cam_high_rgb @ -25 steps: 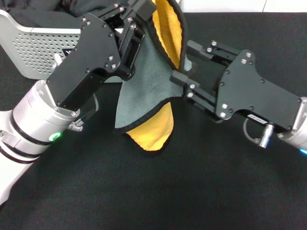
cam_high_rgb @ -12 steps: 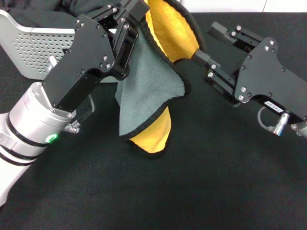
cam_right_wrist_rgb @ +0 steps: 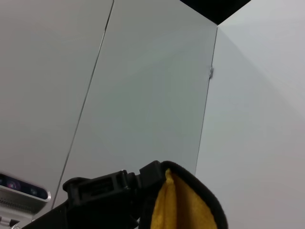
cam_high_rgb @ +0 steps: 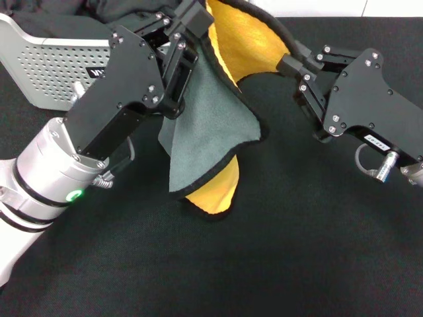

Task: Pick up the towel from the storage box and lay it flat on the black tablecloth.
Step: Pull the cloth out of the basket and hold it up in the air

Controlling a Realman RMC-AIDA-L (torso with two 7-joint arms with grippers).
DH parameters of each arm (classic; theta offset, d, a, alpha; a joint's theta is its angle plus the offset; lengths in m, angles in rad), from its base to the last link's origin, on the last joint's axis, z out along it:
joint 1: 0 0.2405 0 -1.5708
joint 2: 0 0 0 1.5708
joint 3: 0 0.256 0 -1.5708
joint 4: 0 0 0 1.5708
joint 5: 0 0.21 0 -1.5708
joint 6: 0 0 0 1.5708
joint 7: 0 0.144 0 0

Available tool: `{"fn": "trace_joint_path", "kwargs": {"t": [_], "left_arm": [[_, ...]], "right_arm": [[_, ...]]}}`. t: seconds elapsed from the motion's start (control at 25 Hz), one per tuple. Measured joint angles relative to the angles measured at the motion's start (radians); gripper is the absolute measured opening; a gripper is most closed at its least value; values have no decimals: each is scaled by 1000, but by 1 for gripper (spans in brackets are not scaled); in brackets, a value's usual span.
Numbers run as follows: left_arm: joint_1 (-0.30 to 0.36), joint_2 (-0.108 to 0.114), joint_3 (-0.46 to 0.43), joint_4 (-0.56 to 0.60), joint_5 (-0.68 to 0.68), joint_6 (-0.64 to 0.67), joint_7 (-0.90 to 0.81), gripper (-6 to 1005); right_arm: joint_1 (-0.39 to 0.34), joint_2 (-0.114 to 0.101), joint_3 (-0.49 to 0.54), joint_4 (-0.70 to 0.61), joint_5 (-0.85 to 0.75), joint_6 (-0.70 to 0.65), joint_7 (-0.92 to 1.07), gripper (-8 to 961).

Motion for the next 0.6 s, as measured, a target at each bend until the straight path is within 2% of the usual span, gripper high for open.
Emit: {"fn": "trace_joint_path", "kwargs": {"t": [0.6], "left_arm": [[4,1,14,0,-2,0,0,49]], "right_arm": [[4,-1,-2,-10,-8,4,3,25]]}}
